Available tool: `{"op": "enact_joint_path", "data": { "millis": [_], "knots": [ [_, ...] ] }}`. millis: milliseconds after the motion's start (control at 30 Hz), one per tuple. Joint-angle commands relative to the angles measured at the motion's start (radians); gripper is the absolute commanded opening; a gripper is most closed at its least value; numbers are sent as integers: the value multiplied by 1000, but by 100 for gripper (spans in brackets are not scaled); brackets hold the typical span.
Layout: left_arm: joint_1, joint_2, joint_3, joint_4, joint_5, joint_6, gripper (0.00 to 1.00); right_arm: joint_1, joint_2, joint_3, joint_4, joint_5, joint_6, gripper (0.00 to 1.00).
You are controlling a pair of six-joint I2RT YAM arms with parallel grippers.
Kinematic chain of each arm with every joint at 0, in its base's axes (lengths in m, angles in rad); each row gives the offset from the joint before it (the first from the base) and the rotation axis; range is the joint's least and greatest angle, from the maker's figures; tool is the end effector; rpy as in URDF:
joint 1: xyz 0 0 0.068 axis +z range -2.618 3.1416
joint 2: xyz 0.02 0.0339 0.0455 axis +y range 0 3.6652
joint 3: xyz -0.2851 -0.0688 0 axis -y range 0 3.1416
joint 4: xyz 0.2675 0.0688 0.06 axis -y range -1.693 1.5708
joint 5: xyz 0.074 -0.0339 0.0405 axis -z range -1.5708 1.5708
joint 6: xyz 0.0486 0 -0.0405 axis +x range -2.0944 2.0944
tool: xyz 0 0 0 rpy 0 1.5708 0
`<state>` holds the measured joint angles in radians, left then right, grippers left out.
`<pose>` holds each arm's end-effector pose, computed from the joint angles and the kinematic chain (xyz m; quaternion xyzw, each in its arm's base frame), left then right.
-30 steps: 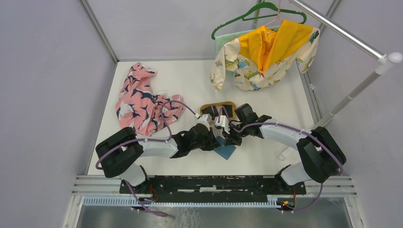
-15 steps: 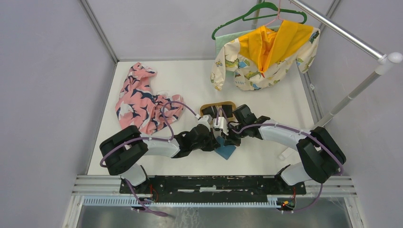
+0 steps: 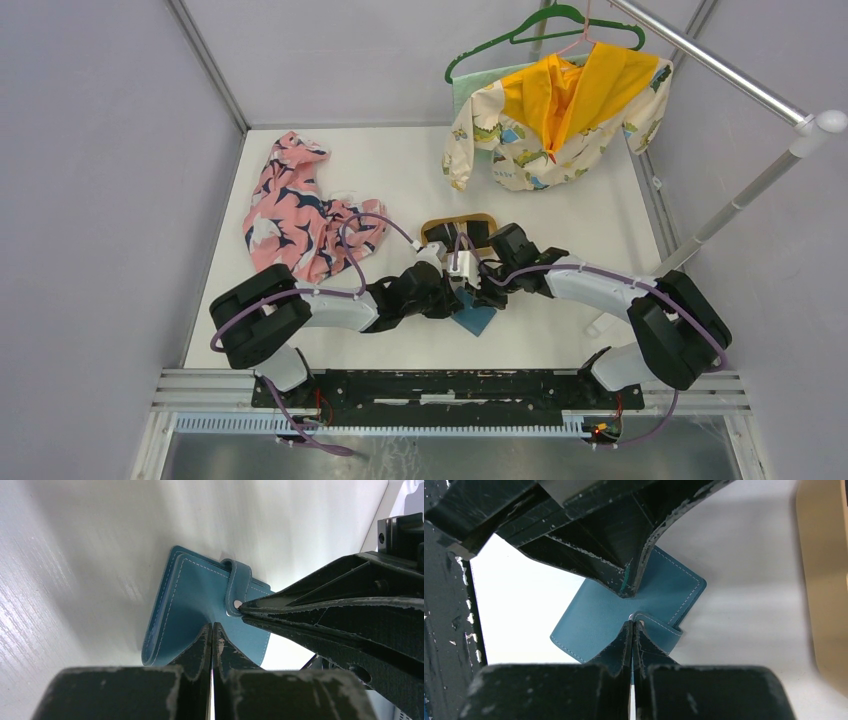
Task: Put the credit cards into the card holder
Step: Close the card holder at the center of the board.
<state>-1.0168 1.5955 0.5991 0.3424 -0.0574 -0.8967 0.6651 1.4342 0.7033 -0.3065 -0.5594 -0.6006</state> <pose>0.1707 -0.2707 0.1320 0.0411 0.8955 -0.3467 0.2759 0.2036 0.1925 0.1629 -0.6070 0.7046 0.2743 0.2446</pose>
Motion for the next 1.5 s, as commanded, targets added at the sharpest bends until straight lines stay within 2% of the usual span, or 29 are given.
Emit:
{"op": "enact_joint_path", "data": {
  "millis": [0, 1467],
  "knots": [
    [-1, 20, -6, -5, -26, 25, 2, 12, -12, 4, 6, 10, 0, 0],
    [-1, -21, -9, -27, -37, 37, 2, 148, -10, -100, -70, 173, -99, 0]
  ]
}}
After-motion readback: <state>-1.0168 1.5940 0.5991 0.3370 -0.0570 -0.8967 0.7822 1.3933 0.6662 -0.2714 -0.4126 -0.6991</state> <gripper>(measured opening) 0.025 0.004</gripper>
